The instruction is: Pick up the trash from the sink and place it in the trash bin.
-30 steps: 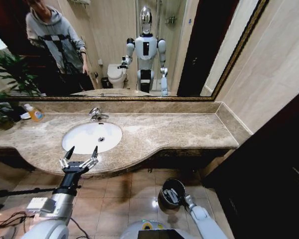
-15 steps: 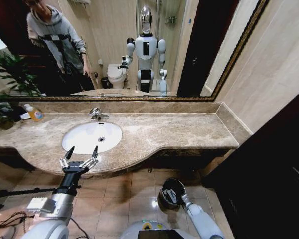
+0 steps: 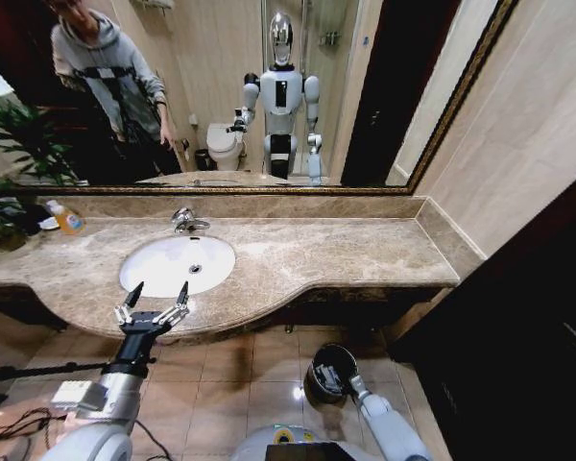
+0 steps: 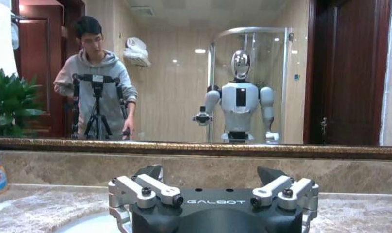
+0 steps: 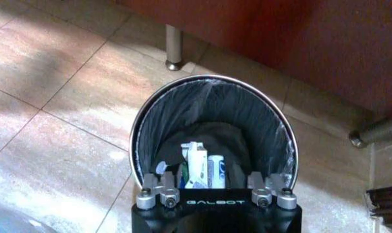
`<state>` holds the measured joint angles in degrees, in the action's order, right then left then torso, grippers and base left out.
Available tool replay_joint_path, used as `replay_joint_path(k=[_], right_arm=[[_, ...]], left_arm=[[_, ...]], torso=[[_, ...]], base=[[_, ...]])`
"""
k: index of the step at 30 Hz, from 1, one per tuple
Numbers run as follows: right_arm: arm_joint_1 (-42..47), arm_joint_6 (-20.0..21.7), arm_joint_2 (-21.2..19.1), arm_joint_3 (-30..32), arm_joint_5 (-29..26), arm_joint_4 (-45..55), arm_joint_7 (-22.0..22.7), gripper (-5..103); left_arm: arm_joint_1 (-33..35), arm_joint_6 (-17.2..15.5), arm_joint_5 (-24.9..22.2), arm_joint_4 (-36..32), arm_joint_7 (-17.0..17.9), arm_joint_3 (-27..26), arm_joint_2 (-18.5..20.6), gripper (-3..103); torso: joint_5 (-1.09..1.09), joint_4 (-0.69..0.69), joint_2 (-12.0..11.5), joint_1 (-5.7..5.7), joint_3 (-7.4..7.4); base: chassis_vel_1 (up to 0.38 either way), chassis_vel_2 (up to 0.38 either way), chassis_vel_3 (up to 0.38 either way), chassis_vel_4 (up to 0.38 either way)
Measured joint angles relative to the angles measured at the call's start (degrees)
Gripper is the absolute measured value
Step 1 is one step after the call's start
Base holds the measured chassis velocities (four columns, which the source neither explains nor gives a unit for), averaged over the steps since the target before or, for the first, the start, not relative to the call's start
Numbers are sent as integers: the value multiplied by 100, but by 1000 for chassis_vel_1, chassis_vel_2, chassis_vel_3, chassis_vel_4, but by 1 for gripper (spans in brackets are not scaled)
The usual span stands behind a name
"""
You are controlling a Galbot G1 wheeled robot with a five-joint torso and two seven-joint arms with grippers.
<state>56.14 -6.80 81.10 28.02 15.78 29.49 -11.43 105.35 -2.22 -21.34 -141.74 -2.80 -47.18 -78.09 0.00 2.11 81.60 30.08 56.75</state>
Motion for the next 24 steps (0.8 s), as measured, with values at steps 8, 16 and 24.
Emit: replay_joint_path(k=[8,16,24], right_arm=[[76,-35,2,-2,-12,72,-16,82],[177,10,-65,0,-348,408,-55,100],[938,624,-356,-108,-1538,2273,-84,100]], left_arm=[[0,0,0,0,0,0,0,100],[0,0,0,0,0,0,0,100],[0,0,0,0,0,0,0,100]], torso=[[0,0,0,0,0],[1,0,0,0,0],[-3,0,0,0,0]], base=[[0,0,0,0],[0,0,0,0],[0,0,0,0]])
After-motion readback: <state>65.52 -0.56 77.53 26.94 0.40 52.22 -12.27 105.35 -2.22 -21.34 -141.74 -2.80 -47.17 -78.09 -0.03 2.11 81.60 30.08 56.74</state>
